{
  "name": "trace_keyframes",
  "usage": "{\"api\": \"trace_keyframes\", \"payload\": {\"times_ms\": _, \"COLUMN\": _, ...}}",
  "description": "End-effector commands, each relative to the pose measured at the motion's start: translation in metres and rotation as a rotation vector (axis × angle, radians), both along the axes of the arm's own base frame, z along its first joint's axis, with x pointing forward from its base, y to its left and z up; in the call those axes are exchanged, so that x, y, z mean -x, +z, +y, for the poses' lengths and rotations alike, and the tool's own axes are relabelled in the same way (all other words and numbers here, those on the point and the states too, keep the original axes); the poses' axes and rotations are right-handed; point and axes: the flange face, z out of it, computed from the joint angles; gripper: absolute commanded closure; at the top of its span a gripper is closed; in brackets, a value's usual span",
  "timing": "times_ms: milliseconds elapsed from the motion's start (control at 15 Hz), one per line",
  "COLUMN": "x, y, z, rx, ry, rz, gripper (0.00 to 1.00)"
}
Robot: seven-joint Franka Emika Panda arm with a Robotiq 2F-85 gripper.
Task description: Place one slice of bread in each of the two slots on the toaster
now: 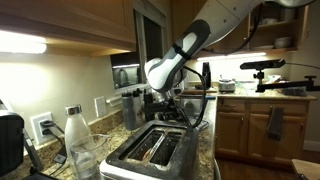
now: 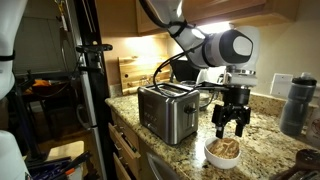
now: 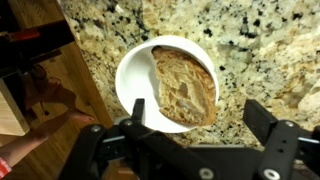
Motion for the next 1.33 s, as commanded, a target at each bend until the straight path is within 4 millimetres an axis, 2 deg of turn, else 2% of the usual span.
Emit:
{"api": "trace_keyframes", "payload": {"times_ms": 0, "x": -0.004, "y": -0.002, "z": -0.002, "rx": -0.001, "ry": -0.020, "rz": -0.005, "gripper": 0.00}}
{"api": "trace_keyframes", "payload": {"times_ms": 800, "x": 0.000, "y": -0.011, "z": -0.009, "rx": -0.006, "ry": -0.035, "rz": 0.004, "gripper": 0.00}}
{"api": "trace_keyframes", "payload": {"times_ms": 1267, "x": 0.002, "y": -0.008, "z": -0.016, "rx": -0.007, "ry": -0.046, "rz": 0.004, "gripper": 0.00}}
